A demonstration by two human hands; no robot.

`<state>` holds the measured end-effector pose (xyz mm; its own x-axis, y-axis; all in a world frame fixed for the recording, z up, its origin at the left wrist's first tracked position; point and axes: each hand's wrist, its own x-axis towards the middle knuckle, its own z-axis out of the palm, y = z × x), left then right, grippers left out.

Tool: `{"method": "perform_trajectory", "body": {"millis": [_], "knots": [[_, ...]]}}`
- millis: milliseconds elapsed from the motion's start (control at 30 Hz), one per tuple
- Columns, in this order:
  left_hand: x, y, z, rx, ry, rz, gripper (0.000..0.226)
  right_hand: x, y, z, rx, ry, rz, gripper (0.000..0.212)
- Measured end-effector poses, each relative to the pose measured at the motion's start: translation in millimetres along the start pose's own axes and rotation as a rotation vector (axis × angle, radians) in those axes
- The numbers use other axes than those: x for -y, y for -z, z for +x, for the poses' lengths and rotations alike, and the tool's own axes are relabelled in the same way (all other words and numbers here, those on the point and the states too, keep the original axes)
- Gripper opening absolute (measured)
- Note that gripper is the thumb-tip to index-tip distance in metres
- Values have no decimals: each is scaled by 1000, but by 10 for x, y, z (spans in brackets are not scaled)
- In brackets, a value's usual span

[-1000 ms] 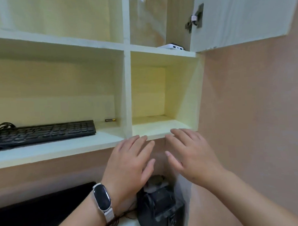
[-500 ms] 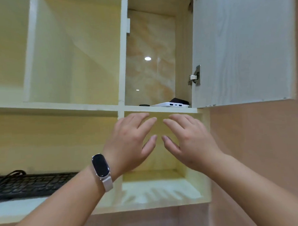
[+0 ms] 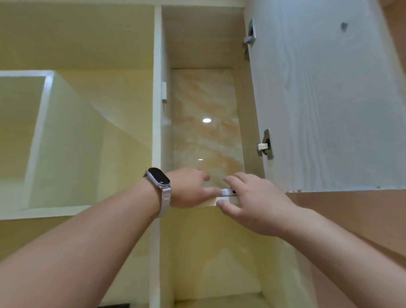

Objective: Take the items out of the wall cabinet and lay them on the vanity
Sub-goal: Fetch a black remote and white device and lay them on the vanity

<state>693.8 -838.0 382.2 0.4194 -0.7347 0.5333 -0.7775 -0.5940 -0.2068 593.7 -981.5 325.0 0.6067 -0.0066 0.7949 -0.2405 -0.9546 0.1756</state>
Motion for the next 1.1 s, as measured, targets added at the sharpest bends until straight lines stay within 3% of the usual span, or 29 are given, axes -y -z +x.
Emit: {"method": "perform_trajectory", "body": {"millis": [167, 400, 500, 633, 800, 1000, 1100], "knots": [[-32, -58, 57, 167, 70, -18, 69, -26, -56, -4, 41, 1, 42, 48], [-12, -86, -123, 145, 17, -16, 84, -47, -83, -33, -39, 35, 113, 45], [42, -145, -270, -15, -34, 54, 62, -40, -82, -82, -107, 45, 147, 43], [88, -224, -483, -290, -121, 171, 32, 0, -25, -175, -283, 48, 147, 26], [151, -273, -672, -663, -223, 94, 12, 33, -40, -266, -514, 103, 61, 21], [182, -400, -815, -769, -164, -5, 25, 42, -95, -497, -680, -32, 132, 16], [191, -465, -930, -798, -51, -118, 29, 71, -116, -625, -667, -89, 154, 20]]}}
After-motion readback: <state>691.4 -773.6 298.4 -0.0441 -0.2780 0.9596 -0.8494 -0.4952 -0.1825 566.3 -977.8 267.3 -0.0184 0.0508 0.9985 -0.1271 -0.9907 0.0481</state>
